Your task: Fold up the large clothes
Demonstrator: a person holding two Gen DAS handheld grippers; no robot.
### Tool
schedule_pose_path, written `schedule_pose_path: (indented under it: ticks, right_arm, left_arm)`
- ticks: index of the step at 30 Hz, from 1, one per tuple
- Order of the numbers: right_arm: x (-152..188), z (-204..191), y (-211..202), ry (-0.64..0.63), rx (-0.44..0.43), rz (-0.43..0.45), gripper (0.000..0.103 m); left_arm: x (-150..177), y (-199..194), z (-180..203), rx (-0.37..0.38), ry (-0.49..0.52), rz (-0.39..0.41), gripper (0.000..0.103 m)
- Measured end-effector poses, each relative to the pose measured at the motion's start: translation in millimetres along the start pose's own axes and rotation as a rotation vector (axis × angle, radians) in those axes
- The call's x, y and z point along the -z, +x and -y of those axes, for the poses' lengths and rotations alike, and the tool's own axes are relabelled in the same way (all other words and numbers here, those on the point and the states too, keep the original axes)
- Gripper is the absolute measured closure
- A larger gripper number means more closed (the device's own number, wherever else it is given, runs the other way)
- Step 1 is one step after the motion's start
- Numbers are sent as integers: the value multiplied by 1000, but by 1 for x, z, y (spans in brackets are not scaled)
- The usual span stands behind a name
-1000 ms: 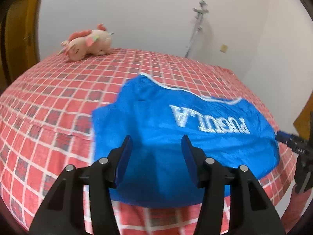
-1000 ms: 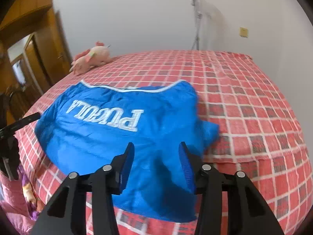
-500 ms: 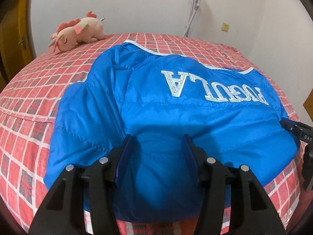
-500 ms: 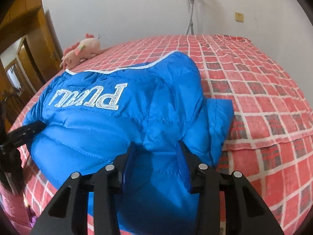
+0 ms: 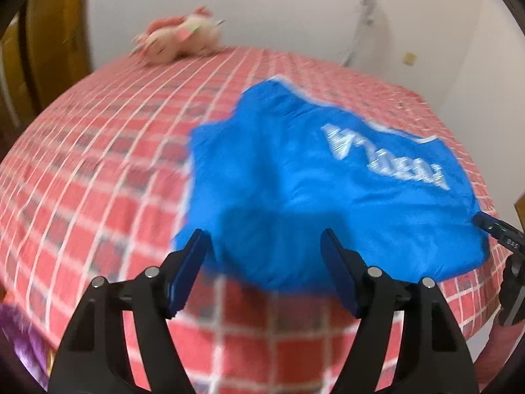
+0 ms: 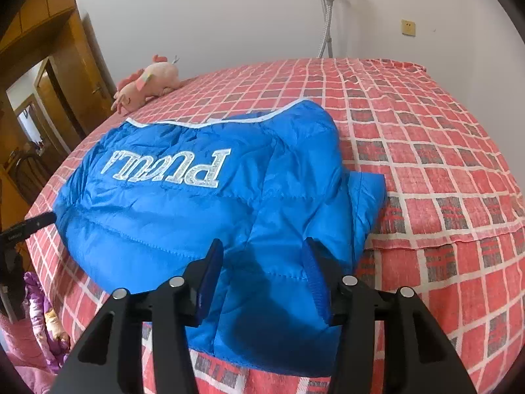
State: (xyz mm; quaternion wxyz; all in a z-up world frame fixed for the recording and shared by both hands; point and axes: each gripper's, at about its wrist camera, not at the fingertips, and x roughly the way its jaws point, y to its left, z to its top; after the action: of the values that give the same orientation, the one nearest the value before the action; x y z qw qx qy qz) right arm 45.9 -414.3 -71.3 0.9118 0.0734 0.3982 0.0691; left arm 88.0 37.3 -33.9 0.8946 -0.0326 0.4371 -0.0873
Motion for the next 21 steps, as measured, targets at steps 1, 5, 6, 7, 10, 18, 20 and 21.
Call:
schedule_pose_path:
  ticks: [1, 5, 6, 7, 10, 18, 20, 21]
  right_arm:
    - [1, 0, 1, 0, -1, -4, 53]
    - [1, -1, 2, -9, 2, -15, 53]
    - [1, -1, 2, -11, 3, -17, 53]
    - [0, 0, 3, -13, 3, -17, 53]
    - [1, 0, 4, -15, -1, -21, 52]
    - [-1, 2, 9, -11, -4, -33, 52]
    - [-1, 1, 10, -14, 1, -36, 52]
    - [-2, 1, 11, -15, 4, -38, 52]
  left_arm:
    - [4, 0, -7, 2, -24, -27, 32]
    - [14, 6, -26, 84, -110, -104, 32]
    - [14, 8, -29, 102, -130, -111, 32]
    - [14, 10, -31, 109, -137, -109, 30]
    - [12, 17, -35, 122, -158, -101, 27]
    - [-1, 52, -49, 259, -265, -123, 24]
    - [-6, 61, -51, 287, -276, -130, 23]
    - [-8, 66, -51, 300, -277, -133, 23]
